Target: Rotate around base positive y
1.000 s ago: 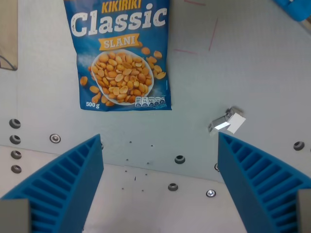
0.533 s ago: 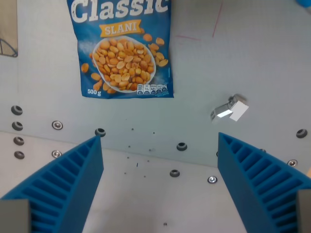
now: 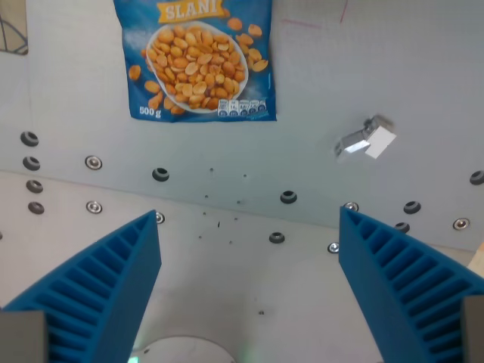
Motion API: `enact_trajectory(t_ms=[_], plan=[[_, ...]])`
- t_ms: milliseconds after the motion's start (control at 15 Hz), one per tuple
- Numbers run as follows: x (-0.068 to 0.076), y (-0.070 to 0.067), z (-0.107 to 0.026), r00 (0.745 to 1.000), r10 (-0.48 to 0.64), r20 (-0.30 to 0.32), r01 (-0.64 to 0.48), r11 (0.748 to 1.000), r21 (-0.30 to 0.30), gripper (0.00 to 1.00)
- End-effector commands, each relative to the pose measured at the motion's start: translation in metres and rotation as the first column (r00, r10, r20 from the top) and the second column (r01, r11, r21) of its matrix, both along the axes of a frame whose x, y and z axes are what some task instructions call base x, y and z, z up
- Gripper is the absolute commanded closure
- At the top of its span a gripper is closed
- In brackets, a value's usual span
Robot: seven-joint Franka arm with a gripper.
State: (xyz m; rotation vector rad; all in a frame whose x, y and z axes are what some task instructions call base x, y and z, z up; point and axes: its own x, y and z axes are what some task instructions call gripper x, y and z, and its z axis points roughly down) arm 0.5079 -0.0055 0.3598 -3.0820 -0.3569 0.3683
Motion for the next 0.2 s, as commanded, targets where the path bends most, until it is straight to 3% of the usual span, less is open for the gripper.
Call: enact_trajectory(t_ms=[67,200], plan=[[0.0094,0.0002,0.0078,0.965,0.002,-0.262,-0.002,1.000,0.004,0.00],[0.0094,0.0002,0.0078,0.958,0.003,-0.288,-0.002,1.000,0.004,0.00]])
